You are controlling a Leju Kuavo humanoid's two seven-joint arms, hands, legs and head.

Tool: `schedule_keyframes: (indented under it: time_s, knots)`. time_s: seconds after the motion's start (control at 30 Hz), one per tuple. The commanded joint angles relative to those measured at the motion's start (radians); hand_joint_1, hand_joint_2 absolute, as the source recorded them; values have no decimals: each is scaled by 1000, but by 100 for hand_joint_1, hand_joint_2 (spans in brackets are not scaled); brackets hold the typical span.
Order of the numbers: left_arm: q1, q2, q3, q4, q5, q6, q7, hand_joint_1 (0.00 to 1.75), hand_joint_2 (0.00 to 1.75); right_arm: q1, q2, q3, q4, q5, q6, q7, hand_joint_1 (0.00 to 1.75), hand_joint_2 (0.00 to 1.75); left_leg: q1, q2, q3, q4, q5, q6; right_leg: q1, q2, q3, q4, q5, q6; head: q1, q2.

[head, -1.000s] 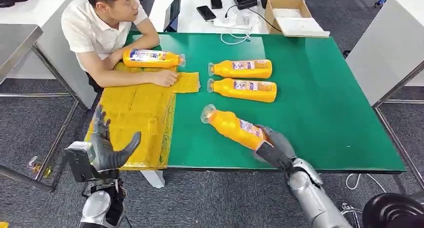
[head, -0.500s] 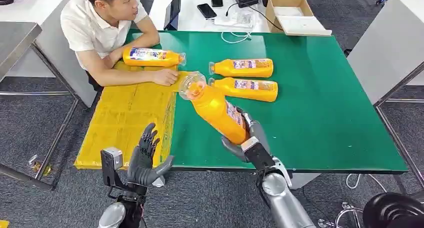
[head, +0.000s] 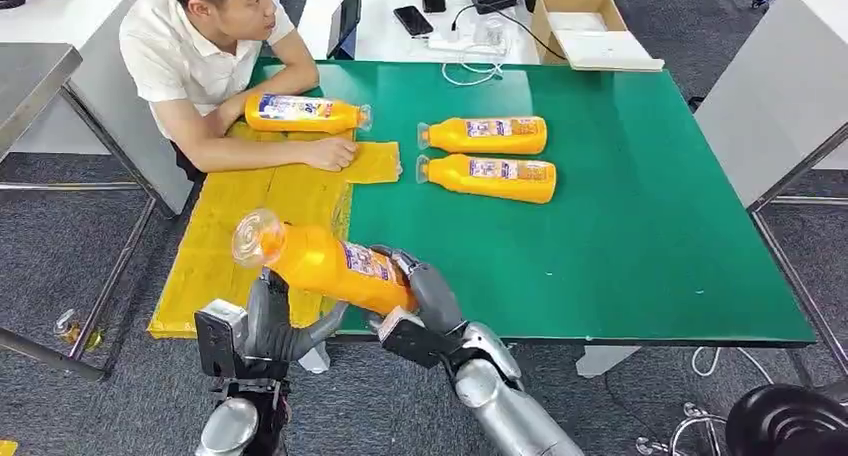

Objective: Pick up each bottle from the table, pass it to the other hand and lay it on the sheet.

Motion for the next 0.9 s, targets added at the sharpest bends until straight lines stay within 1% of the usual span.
schedule_keyframes:
  time_s: [0.03, 0.17, 0.33, 0.37, 0.4, 0.43, 0.47, 0.5, 0.57, 0.6, 0.63, 0.7, 0.77, 0.8, 0.9]
  knots:
    - [-47, 0, -5, 8, -9, 13, -2, 0, 175, -42, 8, 119, 119, 26, -5, -9, 175, 175, 1, 1, 2, 0, 0, -2, 2, 0, 2, -1, 0, -3, 1, 0]
    - [-45, -6, -1, -1, 153, -107, 46, 0, 175, -23, 18, 152, 121, 12, 14, -24, 175, 175, 1, 0, 1, 0, 0, -2, 1, -1, 1, -1, 0, -2, 0, 0]
    - [-45, -8, -2, 1, 170, -121, 55, 0, 175, -25, 21, 153, 123, 7, 15, -26, 175, 175, 1, 0, 1, 0, 0, -2, 1, -1, 1, -1, 0, -2, 0, 0]
    - [-49, 3, -14, 8, 222, -178, 80, 0, 175, -32, 23, 151, 129, -5, 17, -31, 175, 175, 2, 0, 2, 0, 0, -2, 2, -1, 1, -1, 0, -3, 0, 0]
    - [-48, 5, -18, 14, 243, -196, 98, 0, 175, -33, 24, 150, 128, -6, 15, -34, 175, 175, 1, 0, 1, 0, 0, -2, 2, -1, 1, -1, 0, -3, 1, 0]
    - [-49, 10, -26, 34, 317, -250, 152, 23, 175, -38, 26, 153, 130, -10, 15, -36, 175, 175, 2, 0, 2, 0, 0, -2, 2, -1, 2, -1, 0, -4, 0, 0]
    - [-49, 13, -28, 42, 348, -279, 163, 0, 175, -42, 28, 153, 132, -14, 15, -38, 175, 175, 1, 0, 1, 0, 0, -1, 2, -1, 1, -1, 0, -2, 1, 0]
    - [-46, 30, -39, 60, 417, -341, 197, 0, 175, -49, 36, 140, 136, -51, 49, -48, 175, 175, 2, 1, 2, -1, 0, -2, 2, -1, 2, -1, 0, -3, 0, 0]
    - [-37, 42, -48, 62, 425, -369, 186, 3, 175, -52, 41, 123, 136, -79, 63, -49, 175, 175, 2, 2, 2, -1, 0, -3, 2, 0, 2, -1, 0, -4, 0, 0]
    - [-34, 54, -59, 53, 409, -386, 172, 0, 175, -53, 38, 117, 134, -82, 52, -46, 175, 175, 1, 1, 1, -1, 0, -2, 1, 0, 1, -1, 0, -2, 1, 0]
    - [-23, 59, -60, 44, 410, -403, 167, 0, 175, -50, 38, 97, 131, -107, 59, -42, 175, 175, 0, 1, 1, -1, 0, -1, 1, 0, 0, -1, 0, -2, 1, 0]
    - [-15, 64, -60, 20, 360, -399, 136, 0, 175, -48, 34, 88, 125, -112, 52, -37, 175, 175, 1, 1, 1, -1, 0, -2, 1, 0, 0, -1, 0, -2, 0, 0]
    - [-29, 61, -58, 24, 251, -315, 107, 0, 175, -47, 32, 95, 128, -104, 52, -29, 175, 175, 1, 1, 1, 0, -1, -2, 1, 0, 0, -1, 0, -3, 1, 0]
    - [-40, 54, -58, 35, 241, -306, 107, 175, 175, -43, 33, 100, 130, -101, 53, -27, 175, 175, 2, 2, 2, 0, -1, -2, 2, 0, 1, -1, -1, -4, 0, 0]
    - [-46, 50, -56, 45, 242, -305, 106, 175, 175, -42, 34, 104, 131, -100, 52, -27, 175, 175, 1, 0, 0, 0, 0, -1, 1, -1, 0, -1, 0, -2, 1, 0]
